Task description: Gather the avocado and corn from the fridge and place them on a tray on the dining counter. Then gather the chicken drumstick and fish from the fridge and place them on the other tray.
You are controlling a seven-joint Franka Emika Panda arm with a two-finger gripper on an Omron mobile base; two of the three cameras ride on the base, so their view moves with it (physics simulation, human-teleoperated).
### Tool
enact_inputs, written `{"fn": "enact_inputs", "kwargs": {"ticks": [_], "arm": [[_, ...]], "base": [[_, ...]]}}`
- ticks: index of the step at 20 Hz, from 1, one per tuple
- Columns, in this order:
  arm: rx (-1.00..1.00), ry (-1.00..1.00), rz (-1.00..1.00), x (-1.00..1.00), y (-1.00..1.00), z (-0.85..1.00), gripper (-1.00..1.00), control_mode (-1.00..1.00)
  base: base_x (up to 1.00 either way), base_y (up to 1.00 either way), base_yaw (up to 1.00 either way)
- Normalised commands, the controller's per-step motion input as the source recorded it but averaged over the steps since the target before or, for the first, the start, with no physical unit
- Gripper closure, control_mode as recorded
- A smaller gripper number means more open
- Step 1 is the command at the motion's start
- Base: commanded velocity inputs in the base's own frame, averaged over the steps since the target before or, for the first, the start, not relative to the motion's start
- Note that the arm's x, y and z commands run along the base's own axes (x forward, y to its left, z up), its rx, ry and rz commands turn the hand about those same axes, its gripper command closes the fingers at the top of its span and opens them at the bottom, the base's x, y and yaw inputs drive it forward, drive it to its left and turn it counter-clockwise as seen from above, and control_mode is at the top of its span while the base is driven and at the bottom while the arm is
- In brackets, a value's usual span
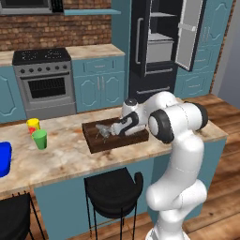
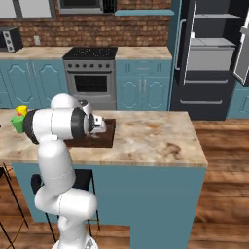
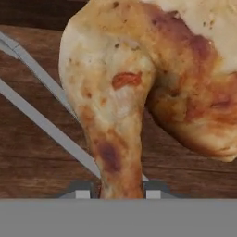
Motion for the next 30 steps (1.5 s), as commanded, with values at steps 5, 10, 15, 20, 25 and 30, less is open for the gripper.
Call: {"fn": "enact_inputs", "kwargs": {"ticks": [5,10,15,20,25,30], "arm": [[0.0,0.0,-0.01,-0.12,0.0,0.1,-1.0,-1.0],[0.0,0.0,-0.04,-0.48,-0.05,0.35,-1.0,-1.0],[0.0,-0.01,-0.04,-0.59,-0.14,0.56,-1.0,-1.0],[0.0,-0.02,-0.04,-0.65,-0.25,0.7,-1.0,-1.0],[0.0,-0.02,-0.04,-0.74,-0.26,0.7,-1.0,-1.0],[0.0,-0.05,-0.02,-0.9,-0.19,0.62,-1.0,-1.0]], "base": [[0.0,0.0,0.0],[0.0,0.0,0.0],[0.0,0.0,0.0],[0.0,0.0,0.0],[0.0,0.0,0.0],[0.0,0.0,0.0]]}}
